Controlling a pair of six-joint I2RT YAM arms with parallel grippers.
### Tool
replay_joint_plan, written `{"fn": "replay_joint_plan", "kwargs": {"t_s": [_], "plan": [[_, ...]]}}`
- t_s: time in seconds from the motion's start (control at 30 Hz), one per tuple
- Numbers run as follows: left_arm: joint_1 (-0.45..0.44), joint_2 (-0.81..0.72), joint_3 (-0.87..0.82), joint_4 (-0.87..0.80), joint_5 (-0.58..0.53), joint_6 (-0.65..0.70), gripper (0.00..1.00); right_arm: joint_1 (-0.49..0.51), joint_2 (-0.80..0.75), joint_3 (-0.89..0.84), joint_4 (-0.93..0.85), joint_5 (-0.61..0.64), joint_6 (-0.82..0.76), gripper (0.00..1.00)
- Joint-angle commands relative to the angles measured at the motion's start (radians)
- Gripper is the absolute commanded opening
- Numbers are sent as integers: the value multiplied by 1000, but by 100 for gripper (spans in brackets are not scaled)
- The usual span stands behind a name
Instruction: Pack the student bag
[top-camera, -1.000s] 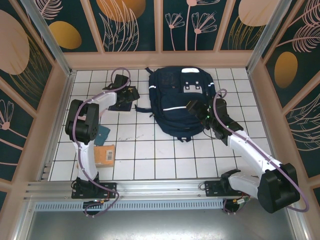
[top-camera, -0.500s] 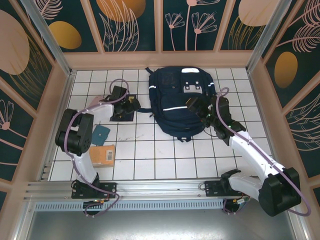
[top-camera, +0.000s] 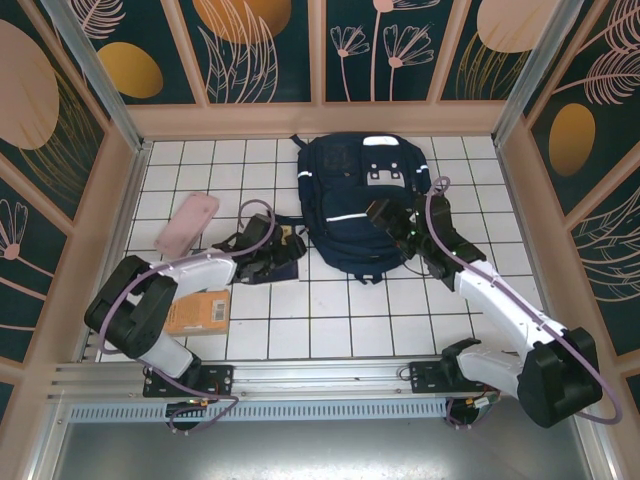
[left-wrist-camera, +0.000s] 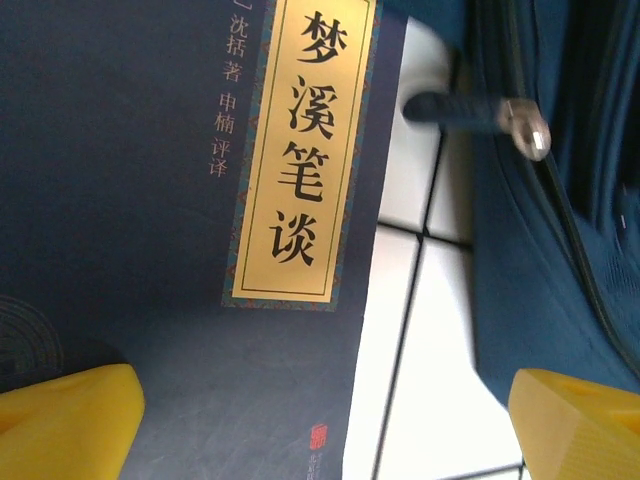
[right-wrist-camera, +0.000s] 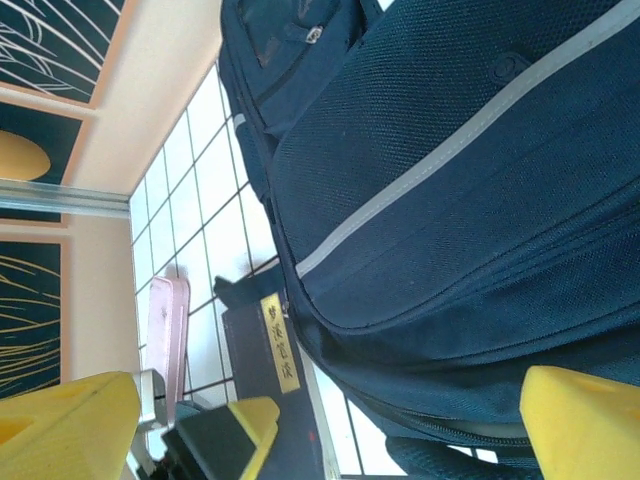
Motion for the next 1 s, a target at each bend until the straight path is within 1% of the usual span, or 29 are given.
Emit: {"fn": "replay_joint_plan", "kwargs": {"t_s": [0.0, 0.13, 0.2, 0.27, 0.37, 0.43, 0.53, 0.63, 0.8, 0.97], "plan": [[-84, 28, -68, -189, 47, -111, 94, 22, 18, -1, -16, 14, -7, 97], [-93, -40, -47, -285, -17, -67, 95, 58, 42, 12, -43, 57, -35, 95], [-92, -73, 4, -335, -47, -21, 97, 84, 59, 22, -58, 82, -56, 93], [-88, -90, 59, -372, -63, 31, 98, 116, 82, 45, -78, 113, -84, 90], [-61, -98, 110, -424, -110, 94, 97, 205, 147, 102, -106, 144, -129, 81], [-11, -103, 107, -435, -116, 128, 94, 269, 207, 154, -127, 163, -155, 73], [73, -129, 71, -408, -97, 163, 88, 357, 304, 234, -154, 203, -176, 67], [145, -139, 34, -378, -68, 195, 82, 418, 414, 309, -163, 198, -171, 61], [197, -134, -2, -345, -39, 219, 71, 490, 598, 426, -190, 188, -137, 51], [213, -107, -32, -308, 2, 228, 66, 509, 734, 483, -181, 178, -149, 43]]}}
